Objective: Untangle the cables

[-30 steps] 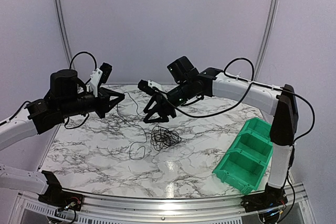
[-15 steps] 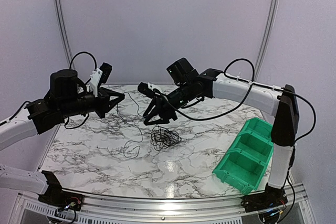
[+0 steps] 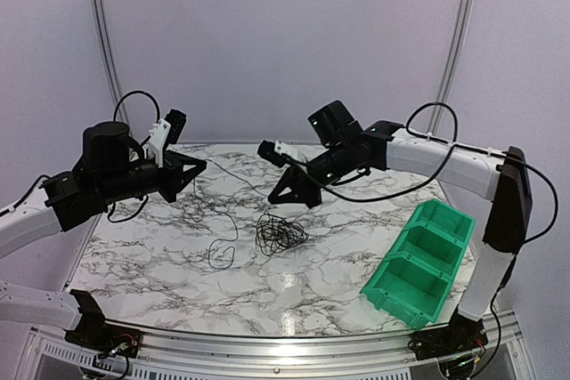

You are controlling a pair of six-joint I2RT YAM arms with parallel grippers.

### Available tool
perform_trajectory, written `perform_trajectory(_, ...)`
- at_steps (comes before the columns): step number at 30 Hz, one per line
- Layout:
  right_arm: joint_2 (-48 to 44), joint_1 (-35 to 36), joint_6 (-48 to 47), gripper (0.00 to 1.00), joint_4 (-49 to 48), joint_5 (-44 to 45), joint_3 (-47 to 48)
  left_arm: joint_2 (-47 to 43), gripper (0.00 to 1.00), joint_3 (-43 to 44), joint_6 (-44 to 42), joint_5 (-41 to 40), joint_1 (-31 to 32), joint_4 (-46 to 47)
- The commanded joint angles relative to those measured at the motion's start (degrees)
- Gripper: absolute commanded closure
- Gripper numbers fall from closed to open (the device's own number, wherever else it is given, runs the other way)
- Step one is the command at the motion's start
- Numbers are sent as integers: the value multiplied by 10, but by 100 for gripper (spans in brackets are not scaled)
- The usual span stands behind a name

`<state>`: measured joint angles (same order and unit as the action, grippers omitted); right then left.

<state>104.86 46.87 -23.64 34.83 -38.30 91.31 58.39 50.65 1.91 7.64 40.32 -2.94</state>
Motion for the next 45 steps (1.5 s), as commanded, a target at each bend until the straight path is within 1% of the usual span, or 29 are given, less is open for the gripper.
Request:
perform_trajectory(1, -64, -75, 10, 100, -32, 36, -11, -23, 100, -8, -15, -33, -1, -2)
perform_trajectory(6, -92, -120, 18, 100, -48, 50, -16, -13, 100, 0, -8, -22, -1, -1)
perform_trajectory(11, -95, -128, 18, 100, -46, 32, 7, 1, 100, 10, 4, -2, -1, 9)
perform_trajectory(12, -95, -128, 15, 100, -42, 29, 19, 2, 97, 11, 8, 3, -1, 12)
perform_trajectory(13, -95, -128, 12, 100, -40, 29, 32, 4, 86, 12, 11, 7, -1, 15)
perform_trajectory(15, -91, -128, 6, 100, -36, 29, 71, 3, 68, 12, 14, 7, -1, 22)
perform_trajectory(17, -78, -128, 1, 100, -30, 25, 124, -1, 59, 10, 18, -2, -1, 24)
perform_trajectory(19, -61, -128, -1, 100, -28, 22, 179, -6, 55, 9, 19, -10, -1, 42)
perform_trajectory(21, -48, -128, -2, 100, -29, 18, 227, -10, 53, 12, 20, -22, -1, 43)
perform_trajectory(26, -35, -128, 0, 100, -32, 8, 334, -24, 52, 4, 33, -72, -1, 42)
perform_trajectory(27, -34, -129, 0, 100, -30, 8, 353, -25, 52, 1, 37, -97, -1, 42)
perform_trajectory(29, -31, -135, 4, 100, -24, 7, 393, -27, 52, -4, 44, -118, -2, 42)
perform_trajectory(33, -39, -174, 57, 100, -51, -29, 427, -33, 52, -14, 59, -171, -1, 45)
perform_trajectory(35, -45, -190, 74, 100, -60, -29, 438, -45, 51, -30, 61, -193, -1, 61)
perform_trajectory(39, -67, -211, 68, 100, -56, 0, 434, -63, 47, -54, 66, -214, -1, 93)
perform_trajectory(43, -101, -234, 36, 100, -52, 47, 381, -49, 45, -51, 67, -224, -1, 91)
perform_trajectory(45, -125, -242, 20, 100, -51, 78, 334, -40, 41, -50, 66, -218, -1, 97)
